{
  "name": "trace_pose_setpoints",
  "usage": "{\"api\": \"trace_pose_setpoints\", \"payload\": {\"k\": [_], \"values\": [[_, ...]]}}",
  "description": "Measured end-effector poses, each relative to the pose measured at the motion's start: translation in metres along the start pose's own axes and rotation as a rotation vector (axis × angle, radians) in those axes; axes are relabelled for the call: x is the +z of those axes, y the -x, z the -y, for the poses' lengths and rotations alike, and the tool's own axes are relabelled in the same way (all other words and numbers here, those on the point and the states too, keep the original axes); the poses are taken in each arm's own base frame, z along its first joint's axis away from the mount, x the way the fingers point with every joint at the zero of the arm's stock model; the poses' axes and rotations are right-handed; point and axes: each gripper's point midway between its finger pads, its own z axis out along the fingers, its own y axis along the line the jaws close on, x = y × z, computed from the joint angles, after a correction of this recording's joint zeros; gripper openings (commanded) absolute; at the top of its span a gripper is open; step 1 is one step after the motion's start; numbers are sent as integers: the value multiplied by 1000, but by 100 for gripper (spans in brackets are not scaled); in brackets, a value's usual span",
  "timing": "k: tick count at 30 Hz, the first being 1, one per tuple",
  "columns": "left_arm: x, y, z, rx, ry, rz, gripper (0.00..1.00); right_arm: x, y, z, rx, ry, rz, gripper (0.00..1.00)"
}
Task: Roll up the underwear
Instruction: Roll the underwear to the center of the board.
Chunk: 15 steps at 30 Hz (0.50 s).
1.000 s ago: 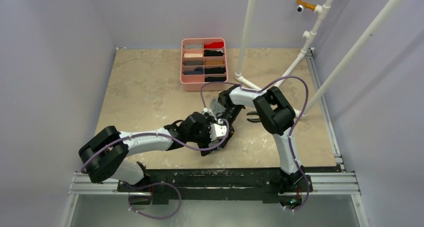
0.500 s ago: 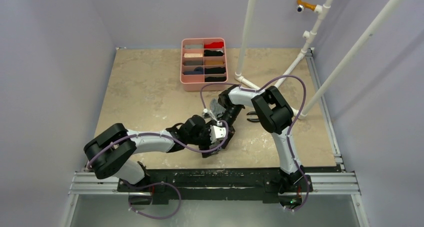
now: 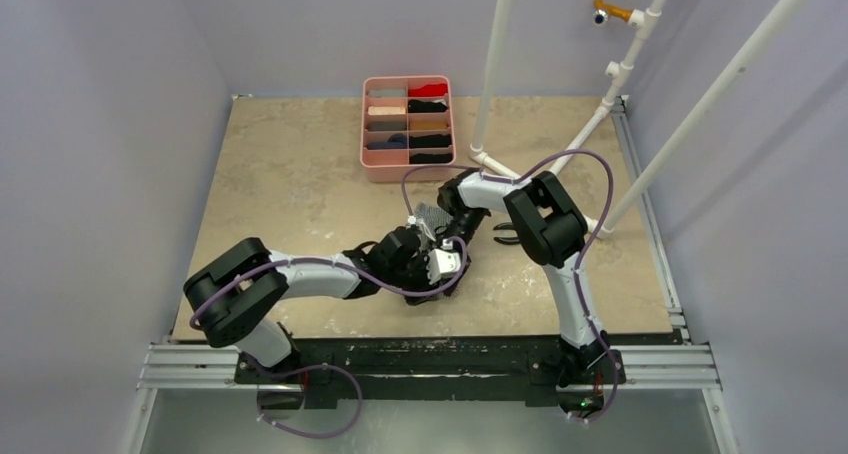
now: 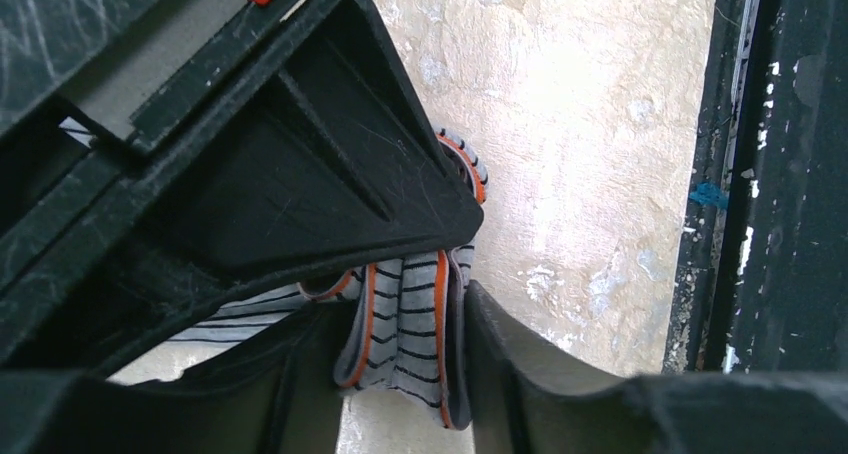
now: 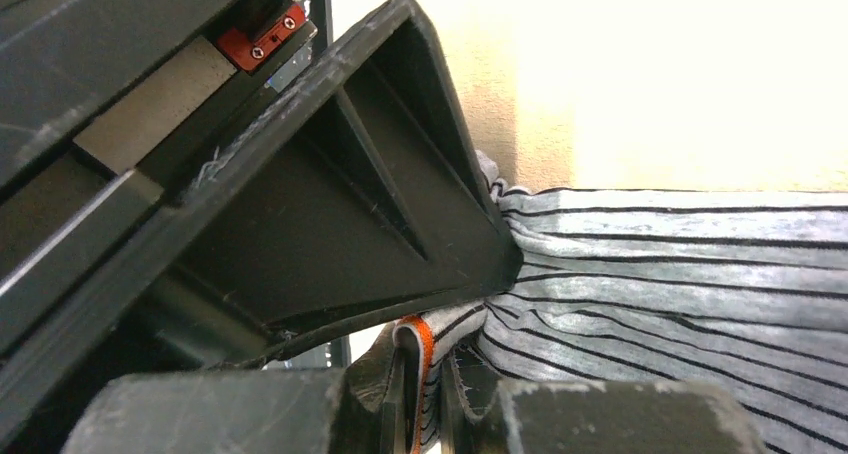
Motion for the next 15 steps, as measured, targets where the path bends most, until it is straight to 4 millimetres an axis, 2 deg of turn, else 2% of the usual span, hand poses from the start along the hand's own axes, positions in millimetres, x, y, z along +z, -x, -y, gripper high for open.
{"api": "trace_pose_setpoints", "payload": {"k": [4, 9, 15], "values": [[1, 1, 1, -6, -12, -11, 16, 0, 0, 0, 8, -3, -4, 9], [0, 3, 4, -16, -37, -31, 0, -1, -2, 1, 47, -14, -10, 19], [1, 3, 4, -47, -83, -51, 0, -4, -2, 1, 87, -23, -4, 42]]}}
